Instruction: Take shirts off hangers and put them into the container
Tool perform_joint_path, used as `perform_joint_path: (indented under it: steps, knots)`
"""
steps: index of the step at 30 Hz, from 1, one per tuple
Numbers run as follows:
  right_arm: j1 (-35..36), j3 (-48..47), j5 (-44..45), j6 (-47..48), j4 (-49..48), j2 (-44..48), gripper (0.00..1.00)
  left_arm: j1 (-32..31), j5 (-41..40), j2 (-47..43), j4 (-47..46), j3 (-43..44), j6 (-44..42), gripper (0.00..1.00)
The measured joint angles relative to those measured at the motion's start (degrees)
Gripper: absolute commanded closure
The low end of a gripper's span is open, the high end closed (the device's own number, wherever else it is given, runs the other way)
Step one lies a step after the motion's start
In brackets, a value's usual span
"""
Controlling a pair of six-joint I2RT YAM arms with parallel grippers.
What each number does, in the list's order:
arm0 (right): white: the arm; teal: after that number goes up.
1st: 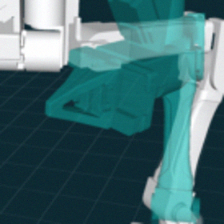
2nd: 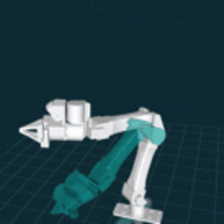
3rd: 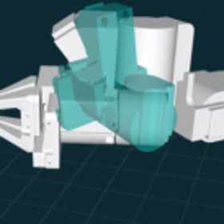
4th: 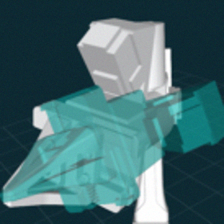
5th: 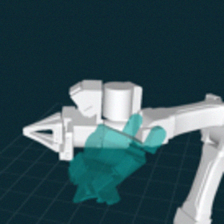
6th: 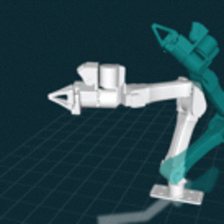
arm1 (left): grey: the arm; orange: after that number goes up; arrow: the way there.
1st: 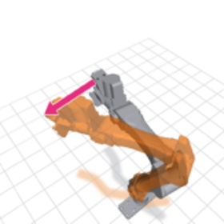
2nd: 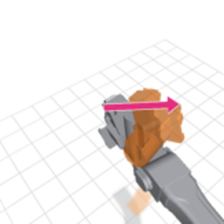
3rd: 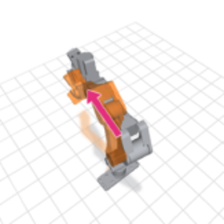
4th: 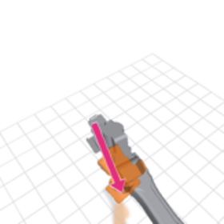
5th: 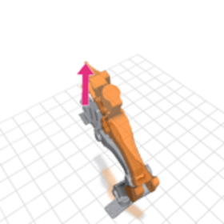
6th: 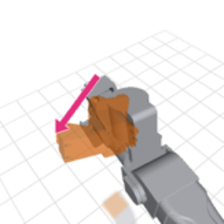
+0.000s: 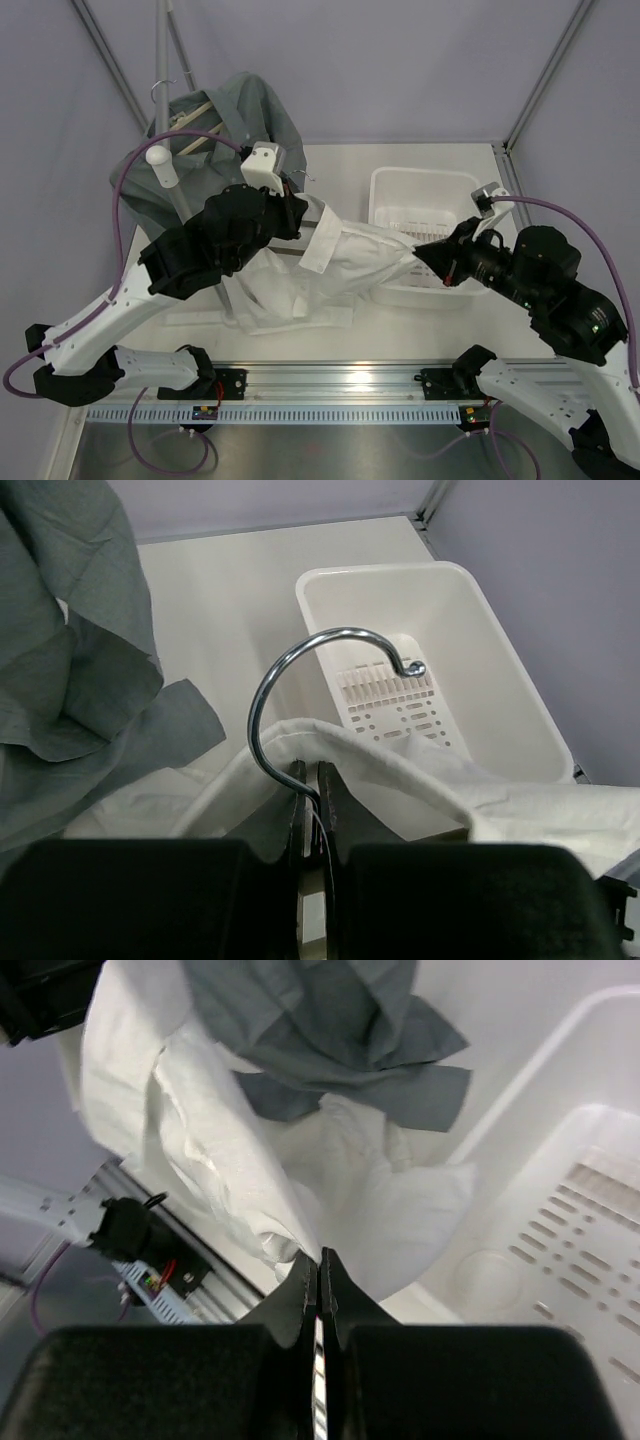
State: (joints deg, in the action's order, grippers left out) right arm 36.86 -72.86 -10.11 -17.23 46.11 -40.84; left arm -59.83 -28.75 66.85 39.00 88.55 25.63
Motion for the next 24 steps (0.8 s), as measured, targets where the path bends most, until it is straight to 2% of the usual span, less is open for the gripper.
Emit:
perform_joint_path:
  steps: [5, 9, 17, 20, 24]
  knots:
    - [0.02, -3.52, 11.06, -0.33, 3.76, 0.20, 1.00, -0.33, -1.25, -0.74, 0.11, -0.09, -0.09, 1.00]
    - [0.31, -3.76, 15.58, -0.85, 5.07, 0.52, 1.00, -0.50, -0.92, -0.74, -0.33, -0.09, -0.07, 1.00]
    - [0.74, -5.35, 31.67, -5.77, 8.31, 1.64, 1.00, -0.90, 0.37, -1.01, -2.99, -0.09, 0.63, 1.00]
    - [1.14, -4.17, 35.69, -8.70, 9.14, 4.70, 1.00, -1.31, 0.48, -1.79, -4.70, -0.09, 1.05, 1.00]
    - [1.33, 0.09, 36.89, -11.02, 7.43, 14.64, 1.00, -1.95, 0.42, -4.48, -9.01, -2.36, 1.05, 1.00]
